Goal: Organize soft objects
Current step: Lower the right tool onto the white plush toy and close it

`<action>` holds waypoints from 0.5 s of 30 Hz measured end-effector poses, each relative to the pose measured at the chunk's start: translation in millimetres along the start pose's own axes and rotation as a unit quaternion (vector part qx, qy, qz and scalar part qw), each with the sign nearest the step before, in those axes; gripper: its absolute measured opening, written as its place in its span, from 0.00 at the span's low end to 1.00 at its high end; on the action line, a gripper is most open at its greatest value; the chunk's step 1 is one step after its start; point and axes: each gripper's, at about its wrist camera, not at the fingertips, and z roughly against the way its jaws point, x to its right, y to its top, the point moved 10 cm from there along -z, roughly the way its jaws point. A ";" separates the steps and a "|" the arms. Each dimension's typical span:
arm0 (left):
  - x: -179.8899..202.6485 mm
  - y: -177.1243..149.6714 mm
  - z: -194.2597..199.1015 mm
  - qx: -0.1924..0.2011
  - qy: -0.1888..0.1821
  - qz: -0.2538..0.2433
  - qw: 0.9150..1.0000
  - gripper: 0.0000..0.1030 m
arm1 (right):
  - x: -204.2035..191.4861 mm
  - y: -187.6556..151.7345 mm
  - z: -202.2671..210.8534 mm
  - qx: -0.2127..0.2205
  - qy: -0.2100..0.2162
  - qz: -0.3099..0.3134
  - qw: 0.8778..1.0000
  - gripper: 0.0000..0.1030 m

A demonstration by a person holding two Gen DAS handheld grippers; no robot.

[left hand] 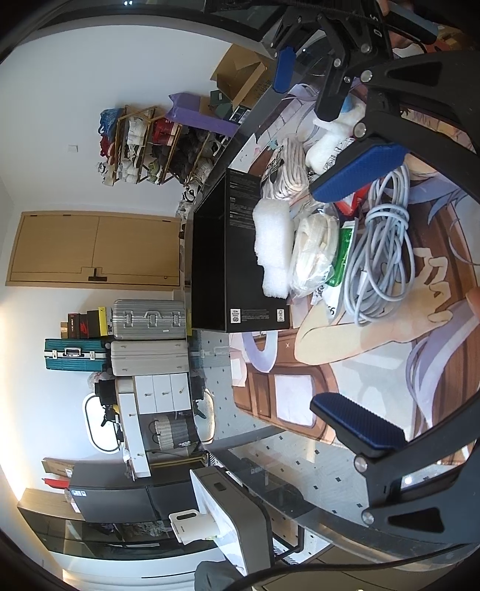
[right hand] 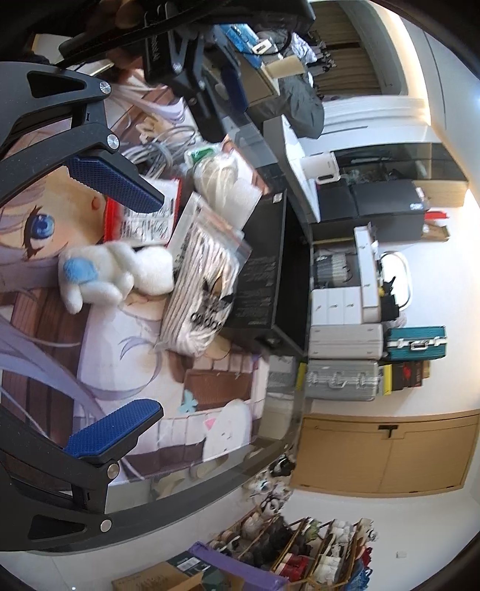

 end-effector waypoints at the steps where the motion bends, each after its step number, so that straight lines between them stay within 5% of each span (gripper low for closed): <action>1: -0.7 1.3 0.3 0.002 0.001 0.000 1.000 1.00 | 2.9 -1.4 -1.0 -0.006 -0.002 -0.002 1.000 0.99; 15: 2.8 5.1 -3.2 -0.003 -0.007 -0.006 1.000 1.00 | 3.4 -20.9 -26.7 -0.070 -0.024 0.013 0.997 1.00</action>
